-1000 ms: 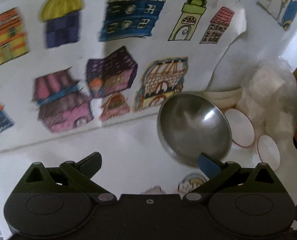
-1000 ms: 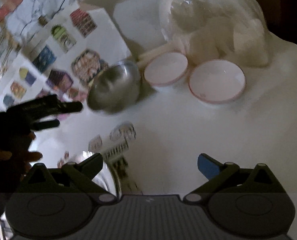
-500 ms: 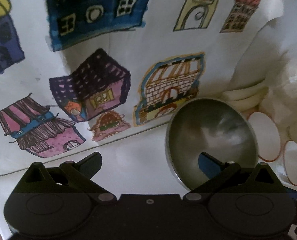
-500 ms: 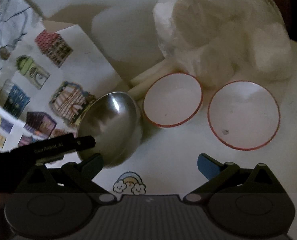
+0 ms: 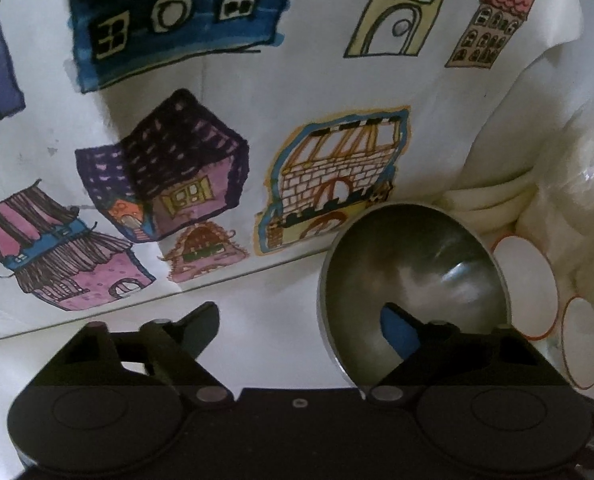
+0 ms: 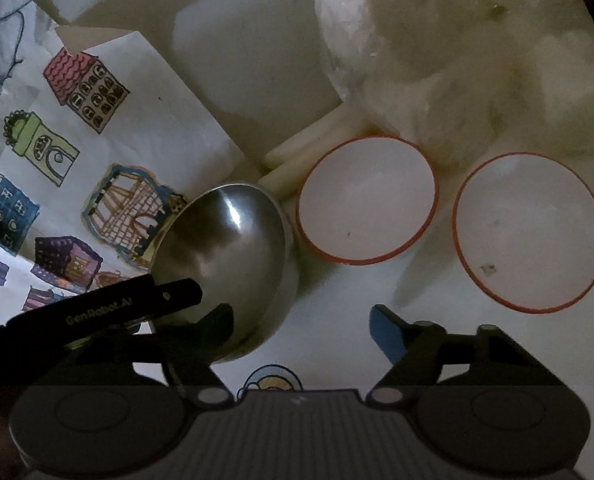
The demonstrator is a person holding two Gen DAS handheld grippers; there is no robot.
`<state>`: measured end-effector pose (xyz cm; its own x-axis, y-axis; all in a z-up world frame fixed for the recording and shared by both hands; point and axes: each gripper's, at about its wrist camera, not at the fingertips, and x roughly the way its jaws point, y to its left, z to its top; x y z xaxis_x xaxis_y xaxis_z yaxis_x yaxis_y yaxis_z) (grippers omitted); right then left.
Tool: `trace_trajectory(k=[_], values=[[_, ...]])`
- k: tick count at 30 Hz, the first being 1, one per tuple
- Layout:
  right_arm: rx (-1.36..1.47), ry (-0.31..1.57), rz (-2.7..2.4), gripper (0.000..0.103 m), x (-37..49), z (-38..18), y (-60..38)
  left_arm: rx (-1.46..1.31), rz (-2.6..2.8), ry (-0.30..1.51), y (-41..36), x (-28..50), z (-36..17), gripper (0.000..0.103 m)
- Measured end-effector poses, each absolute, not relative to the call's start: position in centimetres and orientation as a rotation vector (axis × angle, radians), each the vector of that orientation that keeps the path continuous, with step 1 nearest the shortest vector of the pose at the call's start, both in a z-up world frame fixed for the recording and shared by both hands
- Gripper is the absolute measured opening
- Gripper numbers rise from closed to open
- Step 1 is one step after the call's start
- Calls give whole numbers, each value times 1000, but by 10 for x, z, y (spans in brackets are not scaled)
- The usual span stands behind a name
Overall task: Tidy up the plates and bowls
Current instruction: 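Close both tools on the rim of the deep steel mixing bowl, then lift the deep steel bowl with both tools toward the stacked plates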
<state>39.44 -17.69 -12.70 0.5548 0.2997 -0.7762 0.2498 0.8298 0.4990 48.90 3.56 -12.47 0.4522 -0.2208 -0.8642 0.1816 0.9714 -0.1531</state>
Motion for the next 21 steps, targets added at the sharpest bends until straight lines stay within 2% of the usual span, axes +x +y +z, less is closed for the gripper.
trace_trajectory(k=[2,5,7,8,10,13,15,21], values=[[620,1002,34,74,396,-128,-176,-54,-260,1075,38,488,-121,81],[624,1000,39,68,398,-129,-177,-90,-280,1085,40,488,-121,66],[628,1001,43,63,399,-129,-177,-117,-299,1099,39,489,-123,48],[629,1000,47,58,400,-130,-177,-131,-310,1105,39,489,-124,43],[632,997,57,45,400,-130,-177,-155,-320,1108,37,488,-126,25],[636,1000,90,33,401,-131,-177,-160,-312,1103,38,483,-126,14],[637,996,110,26,401,-130,-177,-181,-311,1107,42,478,-126,12],[632,1007,131,24,394,-129,-177,-183,-311,1115,44,464,-123,13]])
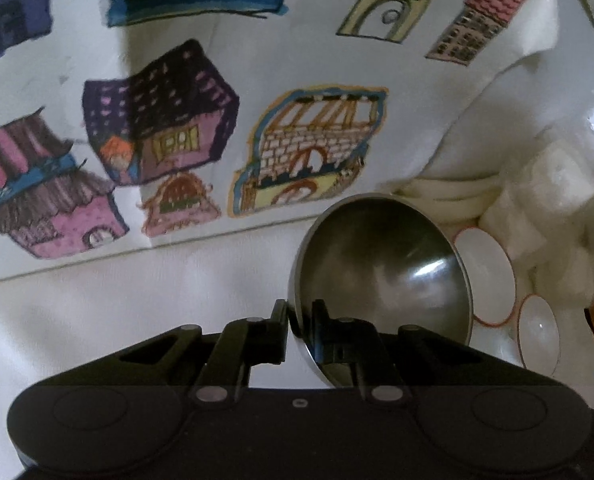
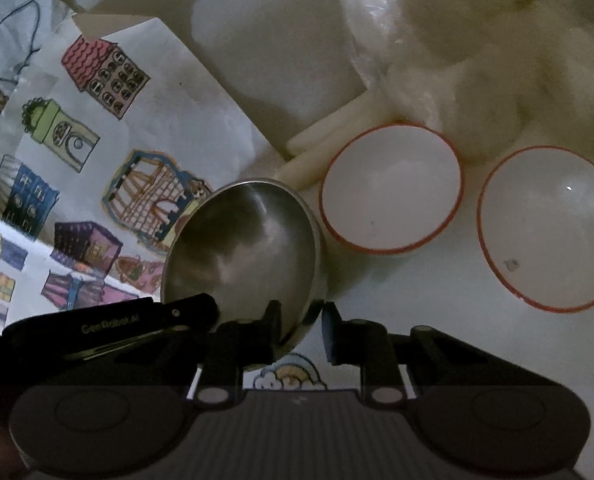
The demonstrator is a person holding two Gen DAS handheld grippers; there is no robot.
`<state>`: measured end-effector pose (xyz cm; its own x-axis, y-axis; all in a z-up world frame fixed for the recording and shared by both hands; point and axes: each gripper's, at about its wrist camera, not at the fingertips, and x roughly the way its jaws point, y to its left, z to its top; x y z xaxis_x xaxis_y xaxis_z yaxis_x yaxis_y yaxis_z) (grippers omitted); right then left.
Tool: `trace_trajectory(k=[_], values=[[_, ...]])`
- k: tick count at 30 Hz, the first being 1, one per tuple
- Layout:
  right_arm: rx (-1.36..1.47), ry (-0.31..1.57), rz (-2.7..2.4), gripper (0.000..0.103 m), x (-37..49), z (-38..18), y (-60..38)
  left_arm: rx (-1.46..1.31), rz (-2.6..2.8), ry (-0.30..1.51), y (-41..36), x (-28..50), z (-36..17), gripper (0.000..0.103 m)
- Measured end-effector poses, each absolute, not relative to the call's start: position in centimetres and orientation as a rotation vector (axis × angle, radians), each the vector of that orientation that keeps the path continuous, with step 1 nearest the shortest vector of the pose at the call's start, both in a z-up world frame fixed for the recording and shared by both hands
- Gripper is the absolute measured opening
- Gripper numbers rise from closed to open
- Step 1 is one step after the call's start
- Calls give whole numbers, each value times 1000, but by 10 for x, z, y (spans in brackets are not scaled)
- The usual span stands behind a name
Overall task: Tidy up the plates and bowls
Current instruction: 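Lift the deep steel bowl with both tools toward the stacked plates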
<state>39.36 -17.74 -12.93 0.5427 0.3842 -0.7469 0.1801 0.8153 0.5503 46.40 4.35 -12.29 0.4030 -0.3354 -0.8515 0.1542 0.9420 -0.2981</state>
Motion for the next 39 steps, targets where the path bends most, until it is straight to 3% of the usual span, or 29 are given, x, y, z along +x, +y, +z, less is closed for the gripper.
trace_trajectory(k=[18,39], values=[[513,1002,200,23,293,-96,-260,-159,-442,1132,-21,360,-93,13],[386,1196,358,23,237,-105,-322,-136,-399,1296,-71,271,-106,16]])
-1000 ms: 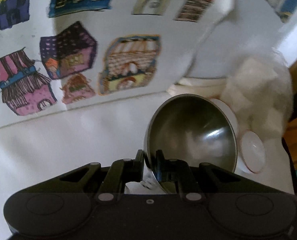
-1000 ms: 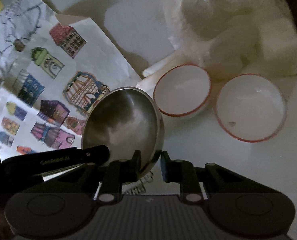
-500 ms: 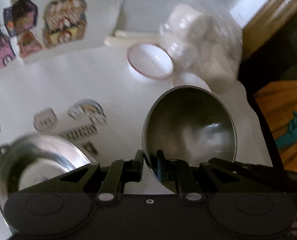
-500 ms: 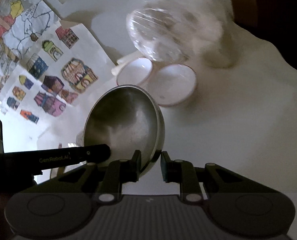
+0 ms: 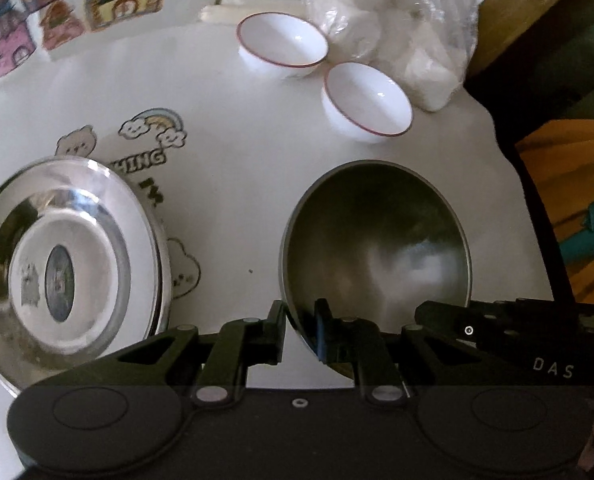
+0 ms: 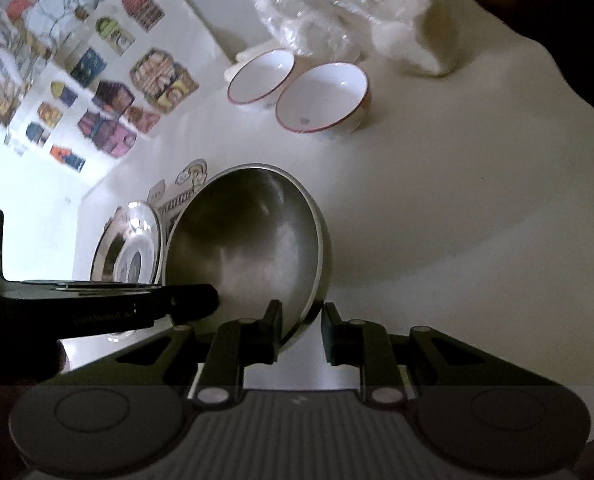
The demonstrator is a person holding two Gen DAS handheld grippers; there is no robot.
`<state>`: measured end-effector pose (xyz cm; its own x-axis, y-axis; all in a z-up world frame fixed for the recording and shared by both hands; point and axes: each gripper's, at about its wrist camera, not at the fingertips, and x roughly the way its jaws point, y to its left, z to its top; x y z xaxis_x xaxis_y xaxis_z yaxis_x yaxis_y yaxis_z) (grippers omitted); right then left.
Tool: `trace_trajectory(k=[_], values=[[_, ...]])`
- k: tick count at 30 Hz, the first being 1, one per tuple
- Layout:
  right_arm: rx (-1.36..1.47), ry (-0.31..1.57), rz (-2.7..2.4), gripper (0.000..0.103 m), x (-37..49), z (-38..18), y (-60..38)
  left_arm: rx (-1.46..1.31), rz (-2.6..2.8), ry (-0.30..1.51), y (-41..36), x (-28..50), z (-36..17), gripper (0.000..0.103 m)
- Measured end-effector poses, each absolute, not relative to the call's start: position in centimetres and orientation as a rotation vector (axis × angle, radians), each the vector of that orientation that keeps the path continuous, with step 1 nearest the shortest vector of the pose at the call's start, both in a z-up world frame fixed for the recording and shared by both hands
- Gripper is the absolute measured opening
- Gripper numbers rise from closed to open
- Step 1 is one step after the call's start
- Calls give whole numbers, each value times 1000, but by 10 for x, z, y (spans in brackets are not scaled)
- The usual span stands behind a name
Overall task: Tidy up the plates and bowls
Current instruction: 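Lift the deep steel bowl with both tools toward the stacked plates, then lower the steel bowl beside the stacked logo plates and open both tools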
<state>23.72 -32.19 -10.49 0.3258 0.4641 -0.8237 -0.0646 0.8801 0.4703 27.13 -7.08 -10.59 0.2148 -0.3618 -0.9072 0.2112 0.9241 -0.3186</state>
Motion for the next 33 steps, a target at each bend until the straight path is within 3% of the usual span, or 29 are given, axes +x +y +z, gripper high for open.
trace_trajectory(k=[24,29,33], values=[[260,1232,554,26,261,-117,-318,-195,-162,1293,-74,251,-114,19],[285,1221,553,38,256,-117,-322,-201,-127,1274,-67,241,-108,28],[311,1183,524,50,247,-110,-331,-214,-110,1247,-62,232,-96,47]])
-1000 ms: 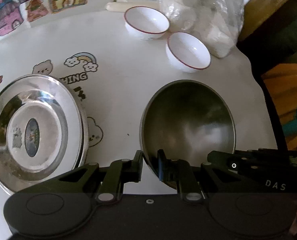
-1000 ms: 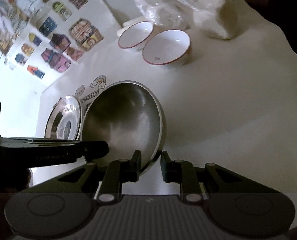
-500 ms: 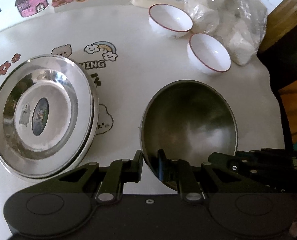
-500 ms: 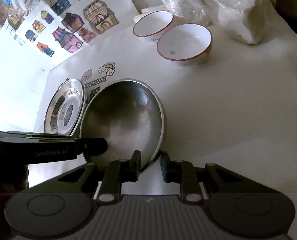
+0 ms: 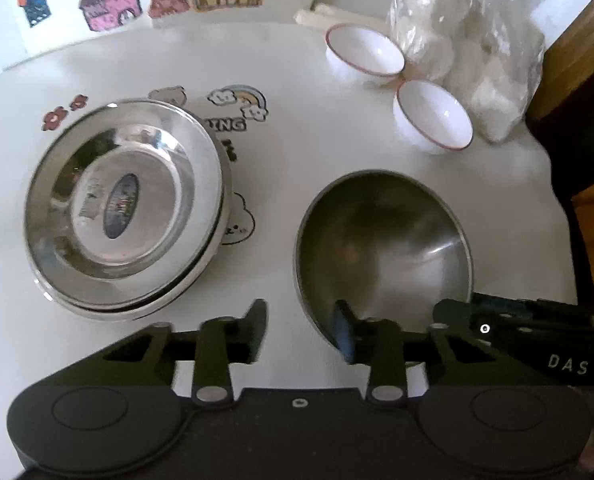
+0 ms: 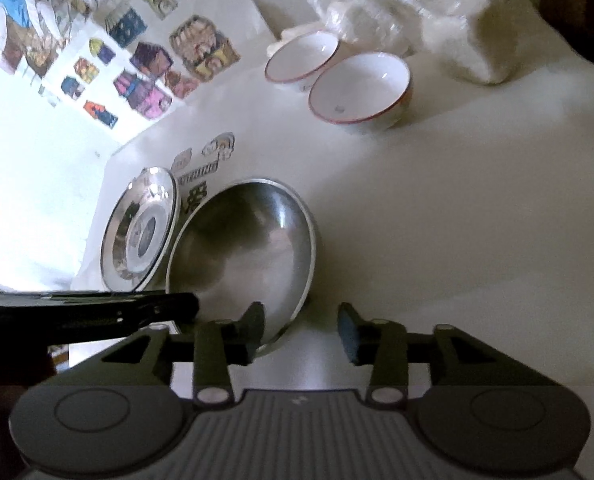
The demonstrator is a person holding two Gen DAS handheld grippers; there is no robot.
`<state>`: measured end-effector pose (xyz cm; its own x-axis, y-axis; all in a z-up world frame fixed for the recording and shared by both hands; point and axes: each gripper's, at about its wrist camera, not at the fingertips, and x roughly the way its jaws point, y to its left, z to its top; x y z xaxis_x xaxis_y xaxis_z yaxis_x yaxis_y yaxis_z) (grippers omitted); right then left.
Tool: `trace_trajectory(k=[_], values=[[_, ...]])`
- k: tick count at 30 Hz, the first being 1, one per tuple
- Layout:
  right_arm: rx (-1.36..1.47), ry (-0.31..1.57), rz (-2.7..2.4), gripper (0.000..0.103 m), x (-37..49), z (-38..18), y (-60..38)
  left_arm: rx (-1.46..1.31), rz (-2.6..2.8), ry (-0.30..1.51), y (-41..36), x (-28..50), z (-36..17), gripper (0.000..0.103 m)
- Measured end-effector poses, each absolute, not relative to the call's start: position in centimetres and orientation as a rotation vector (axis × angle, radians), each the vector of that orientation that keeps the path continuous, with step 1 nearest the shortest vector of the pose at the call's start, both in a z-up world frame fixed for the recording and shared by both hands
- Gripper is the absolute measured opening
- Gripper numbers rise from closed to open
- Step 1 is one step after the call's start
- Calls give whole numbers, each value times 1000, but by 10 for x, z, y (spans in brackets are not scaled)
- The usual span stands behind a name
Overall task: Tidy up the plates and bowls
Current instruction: 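Lower the steel bowl beside the stacked logo plates and open both tools, then move both tools to the white red-rimmed bowls beside the plastic bag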
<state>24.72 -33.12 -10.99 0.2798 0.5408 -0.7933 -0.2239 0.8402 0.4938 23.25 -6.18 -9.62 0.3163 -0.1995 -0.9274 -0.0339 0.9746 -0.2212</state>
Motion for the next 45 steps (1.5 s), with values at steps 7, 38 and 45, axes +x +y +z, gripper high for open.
trace_trajectory(k=[7,38,45], values=[[358,1058,461,75,215,-85,-362,-256,-138,1082,-47,197,-57,74],[186,704,371,103,83,26,-369,-302,-149,579,-23,48,48,102],[187,734,366,103,117,12,-384,-254,-132,636,-47,89,39,102]])
